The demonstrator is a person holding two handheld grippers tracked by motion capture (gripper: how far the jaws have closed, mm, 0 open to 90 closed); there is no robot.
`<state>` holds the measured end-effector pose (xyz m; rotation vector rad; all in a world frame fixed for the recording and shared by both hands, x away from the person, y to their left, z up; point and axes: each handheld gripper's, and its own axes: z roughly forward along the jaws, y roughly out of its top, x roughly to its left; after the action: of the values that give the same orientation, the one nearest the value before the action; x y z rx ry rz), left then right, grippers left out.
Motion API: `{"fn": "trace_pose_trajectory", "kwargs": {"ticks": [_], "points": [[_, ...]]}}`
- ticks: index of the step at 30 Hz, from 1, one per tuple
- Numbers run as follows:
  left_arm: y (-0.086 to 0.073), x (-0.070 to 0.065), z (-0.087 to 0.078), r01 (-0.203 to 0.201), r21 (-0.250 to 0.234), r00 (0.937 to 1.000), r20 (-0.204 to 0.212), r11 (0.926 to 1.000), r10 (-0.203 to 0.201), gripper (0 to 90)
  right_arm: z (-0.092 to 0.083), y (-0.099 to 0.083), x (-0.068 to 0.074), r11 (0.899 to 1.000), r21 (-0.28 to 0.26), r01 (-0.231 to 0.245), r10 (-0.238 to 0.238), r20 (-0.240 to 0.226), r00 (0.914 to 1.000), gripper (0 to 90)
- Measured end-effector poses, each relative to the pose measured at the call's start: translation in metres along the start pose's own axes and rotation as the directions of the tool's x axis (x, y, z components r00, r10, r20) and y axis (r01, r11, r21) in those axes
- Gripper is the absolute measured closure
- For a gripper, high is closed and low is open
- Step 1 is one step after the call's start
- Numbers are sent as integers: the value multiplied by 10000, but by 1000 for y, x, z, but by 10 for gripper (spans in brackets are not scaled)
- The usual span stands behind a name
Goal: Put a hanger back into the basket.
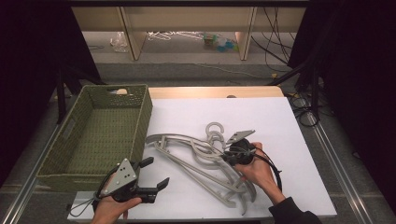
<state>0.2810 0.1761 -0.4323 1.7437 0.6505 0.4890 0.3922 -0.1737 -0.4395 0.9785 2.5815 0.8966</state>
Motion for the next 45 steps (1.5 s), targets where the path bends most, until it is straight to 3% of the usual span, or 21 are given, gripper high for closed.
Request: {"fn": "trace_pose_trajectory", "kwargs": {"ticks": [3, 9, 13, 18, 19, 24, 26, 27, 29, 35, 41, 45], "points": [[0, 0, 0, 61, -118, 10000, 78, 9999, -60, 159, -6, 3, 1, 9988, -240, 436, -434, 79, 9990, 819], [1, 1, -1, -34, -28, 10000, -9, 10000, 34, 160, -18, 7, 7, 9945, -675, 798, -771, 413, 9962, 820], [1, 1, -2, -57, -70, 10000, -54, 10000, 56, 160, -32, 9, 7, 9903, -877, 1077, -1045, 401, 9937, 821], [1, 1, -3, 44, -166, 9999, -146, 9999, -47, 161, -48, 3, 10, 9786, -960, 1819, -1769, 587, 9825, 821], [2, 2, -3, -97, -166, 9998, -151, 9998, 94, 161, -51, 1, 11, 9769, -918, 1930, -1879, 609, 9803, 821], [4, 1, -2, -22, -232, 9998, -176, 9997, 17, 160, -64, -7, 12, 9697, -838, 2293, -2271, 358, 9732, 820], [6, 2, 0, -291, -198, 9994, -174, 9994, 288, 158, -68, -8, 14, 9641, -889, 2503, -2482, 343, 9681, 820], [7, 1, 3, -3, -232, 9999, -153, 9997, 0, 158, -68, -10, 16, 9614, -1013, 2558, -2529, 408, 9666, 820], [9, 2, 7, -110, -253, 9999, -34, 9996, 109, 158, -71, -11, 17, 9579, -908, 2725, -2719, 193, 9621, 821], [16, -4, 23, -261, 325, 9991, 338, 9991, 250, 161, -75, -19, 24, 9397, -876, 3305, -3306, 141, 9437, 821], [28, -3, 41, 28, 827, 9969, 782, 9966, -93, 178, -81, -23, 31, 9240, -814, 3735, -3757, -122, 9267, 820], [33, -6, 55, 57, 1408, 9917, 1265, 9900, -237, 208, -81, -23, 36, 9120, -850, 4014, -4045, -227, 9143, 820]]}}
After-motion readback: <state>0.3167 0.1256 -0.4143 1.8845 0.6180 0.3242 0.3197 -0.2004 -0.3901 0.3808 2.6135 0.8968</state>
